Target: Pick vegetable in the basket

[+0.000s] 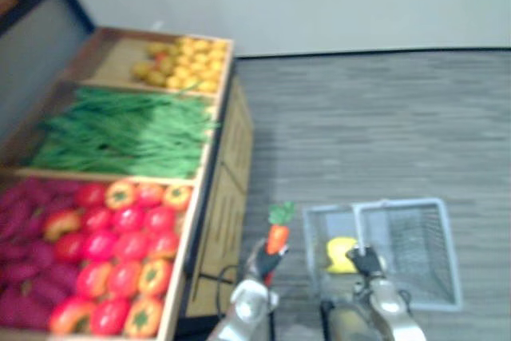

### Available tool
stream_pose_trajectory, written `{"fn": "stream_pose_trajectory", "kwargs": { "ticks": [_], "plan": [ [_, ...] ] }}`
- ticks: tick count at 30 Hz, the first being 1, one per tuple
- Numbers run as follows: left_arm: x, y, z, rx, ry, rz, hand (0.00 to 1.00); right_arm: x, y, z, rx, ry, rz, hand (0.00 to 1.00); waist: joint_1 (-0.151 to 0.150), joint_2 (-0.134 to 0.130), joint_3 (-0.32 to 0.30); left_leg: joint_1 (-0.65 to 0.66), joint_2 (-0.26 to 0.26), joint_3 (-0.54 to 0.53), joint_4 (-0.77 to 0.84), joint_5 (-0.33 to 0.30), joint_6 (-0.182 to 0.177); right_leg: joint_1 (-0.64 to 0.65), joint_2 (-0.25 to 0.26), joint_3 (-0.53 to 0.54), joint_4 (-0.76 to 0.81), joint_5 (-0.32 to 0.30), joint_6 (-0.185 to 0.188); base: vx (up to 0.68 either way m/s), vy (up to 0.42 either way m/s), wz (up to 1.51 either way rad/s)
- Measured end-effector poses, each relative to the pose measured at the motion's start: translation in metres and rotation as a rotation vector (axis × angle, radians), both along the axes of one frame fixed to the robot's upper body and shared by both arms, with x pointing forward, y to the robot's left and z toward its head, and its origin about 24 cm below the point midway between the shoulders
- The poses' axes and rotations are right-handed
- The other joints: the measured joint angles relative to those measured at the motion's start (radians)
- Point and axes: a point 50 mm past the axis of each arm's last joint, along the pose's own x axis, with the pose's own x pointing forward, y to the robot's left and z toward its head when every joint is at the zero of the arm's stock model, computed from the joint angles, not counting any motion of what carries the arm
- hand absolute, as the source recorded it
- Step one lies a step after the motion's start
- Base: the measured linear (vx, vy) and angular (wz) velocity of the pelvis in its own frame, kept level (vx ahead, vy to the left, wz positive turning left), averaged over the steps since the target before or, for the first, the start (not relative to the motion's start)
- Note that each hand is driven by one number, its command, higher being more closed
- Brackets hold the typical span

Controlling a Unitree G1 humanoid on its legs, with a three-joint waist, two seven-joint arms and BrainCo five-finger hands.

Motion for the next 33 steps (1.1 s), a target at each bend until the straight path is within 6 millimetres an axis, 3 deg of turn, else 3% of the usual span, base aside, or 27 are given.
{"fn": "stream_pose_trajectory", "kwargs": {
  "ticks": [3,8,9,12,13,23,33],
  "plan": [
    [0.003,-0.008,0.003,-0.002,-0.011,-0.047,1.00,0.006,0.022,0.005,0.048,-0.021,0.066,1.00,0.005,-0.016,-0.006,0.073,-0.026,0.097,-0.097,0.022,0.035,-0.004,-0.043,0.008,-0.014,0.020,0.014,0.11,0.200,-0.80],
    [0.004,-0.038,0.010,-0.014,-0.033,-0.208,1.00,0.003,0.038,0.004,0.066,-0.010,0.143,1.00,-0.006,-0.025,-0.007,0.143,-0.034,0.126,-0.135,0.025,0.039,-0.058,-0.051,-0.062,0.143,0.017,0.010,0.03,0.059,-0.29],
    [0.005,-0.043,0.012,-0.013,-0.041,-0.235,1.00,0.005,0.041,0.006,0.066,-0.017,0.155,1.00,-0.005,-0.044,-0.017,0.142,-0.048,0.137,-0.159,0.028,0.044,-0.061,-0.074,-0.115,0.118,-0.008,-0.028,-0.03,0.011,-0.14],
    [0.005,-0.042,0.009,-0.006,-0.028,-0.237,1.00,0.010,0.045,0.009,0.064,-0.029,0.170,1.00,-0.006,-0.042,-0.019,0.134,-0.052,0.136,-0.190,0.052,0.057,-0.027,-0.084,-0.160,0.014,0.023,0.003,-0.03,0.000,-0.06],
    [0.005,-0.041,0.007,-0.001,-0.022,-0.239,0.00,0.008,0.047,0.008,0.061,-0.025,0.183,1.00,-0.006,-0.038,-0.021,0.135,-0.048,0.135,-0.205,0.062,0.058,-0.016,-0.079,-0.165,-0.020,0.043,0.002,-0.03,-0.006,0.04],
    [0.003,-0.030,-0.014,0.087,0.071,-0.229,0.00,-0.006,0.047,-0.001,0.109,0.035,0.174,1.00,-0.007,-0.042,-0.034,0.148,-0.036,0.137,-0.242,0.075,0.057,0.093,-0.063,-0.185,-0.267,0.172,0.002,0.00,-0.004,-0.02],
    [-0.004,-0.014,-0.033,0.190,0.172,-0.201,0.00,-0.015,0.042,0.000,0.247,0.044,0.121,1.00,-0.010,-0.045,-0.038,0.173,-0.040,0.111,-0.248,0.075,0.057,0.136,-0.060,-0.221,-0.304,0.185,0.003,-0.01,-0.019,0.06]
  ]
}}
